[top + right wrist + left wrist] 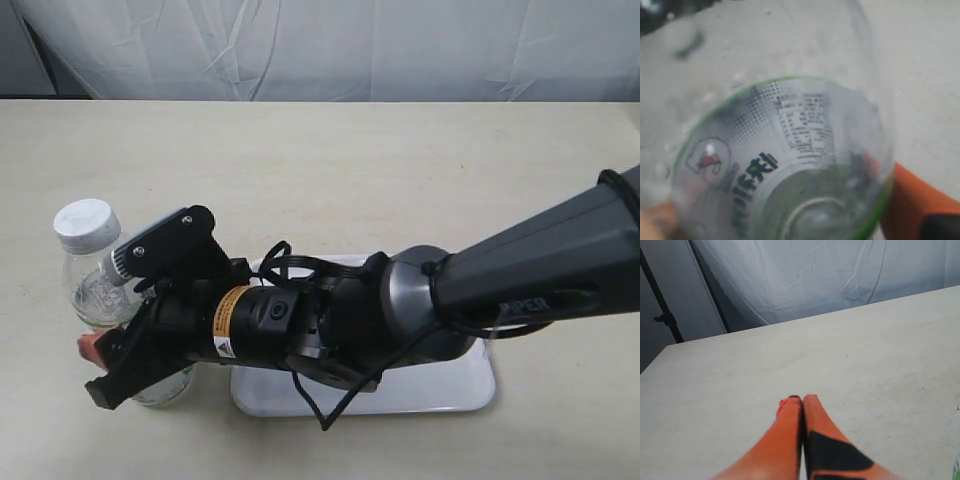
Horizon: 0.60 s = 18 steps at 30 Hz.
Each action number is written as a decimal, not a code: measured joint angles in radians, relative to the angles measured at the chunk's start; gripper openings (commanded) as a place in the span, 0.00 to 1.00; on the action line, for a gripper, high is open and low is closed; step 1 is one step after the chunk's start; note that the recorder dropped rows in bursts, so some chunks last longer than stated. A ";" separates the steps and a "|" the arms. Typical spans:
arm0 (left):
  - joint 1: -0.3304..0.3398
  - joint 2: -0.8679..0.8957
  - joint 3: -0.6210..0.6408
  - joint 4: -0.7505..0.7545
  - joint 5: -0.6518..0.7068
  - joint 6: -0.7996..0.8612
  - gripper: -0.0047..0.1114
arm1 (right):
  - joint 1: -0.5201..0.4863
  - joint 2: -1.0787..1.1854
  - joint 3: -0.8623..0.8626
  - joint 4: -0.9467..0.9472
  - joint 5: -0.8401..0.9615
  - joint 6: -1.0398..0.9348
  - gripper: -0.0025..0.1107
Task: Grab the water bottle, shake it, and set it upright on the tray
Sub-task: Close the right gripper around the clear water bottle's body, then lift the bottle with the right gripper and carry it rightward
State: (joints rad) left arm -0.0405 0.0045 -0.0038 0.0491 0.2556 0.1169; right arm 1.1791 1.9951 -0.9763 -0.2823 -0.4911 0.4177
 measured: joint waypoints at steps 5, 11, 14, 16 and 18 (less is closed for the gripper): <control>0.000 0.000 0.000 0.000 0.000 0.000 0.04 | 0.000 0.000 -0.003 0.003 0.017 -0.004 0.01; 0.000 0.000 0.000 0.000 0.000 0.000 0.04 | 0.000 -0.159 0.003 0.003 0.337 -0.004 0.01; 0.000 0.000 0.000 0.000 0.000 0.000 0.04 | -0.005 -0.293 0.050 0.003 0.432 -0.025 0.01; 0.000 0.000 0.000 0.000 0.000 0.000 0.04 | -0.041 -0.375 0.107 0.005 0.491 -0.038 0.01; 0.000 0.000 0.000 0.000 0.000 0.000 0.04 | -0.142 -0.434 0.182 0.005 0.518 -0.038 0.01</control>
State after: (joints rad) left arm -0.0405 0.0045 -0.0038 0.0491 0.2556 0.1169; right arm 1.0371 1.5610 -0.7947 -0.2777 0.0273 0.3802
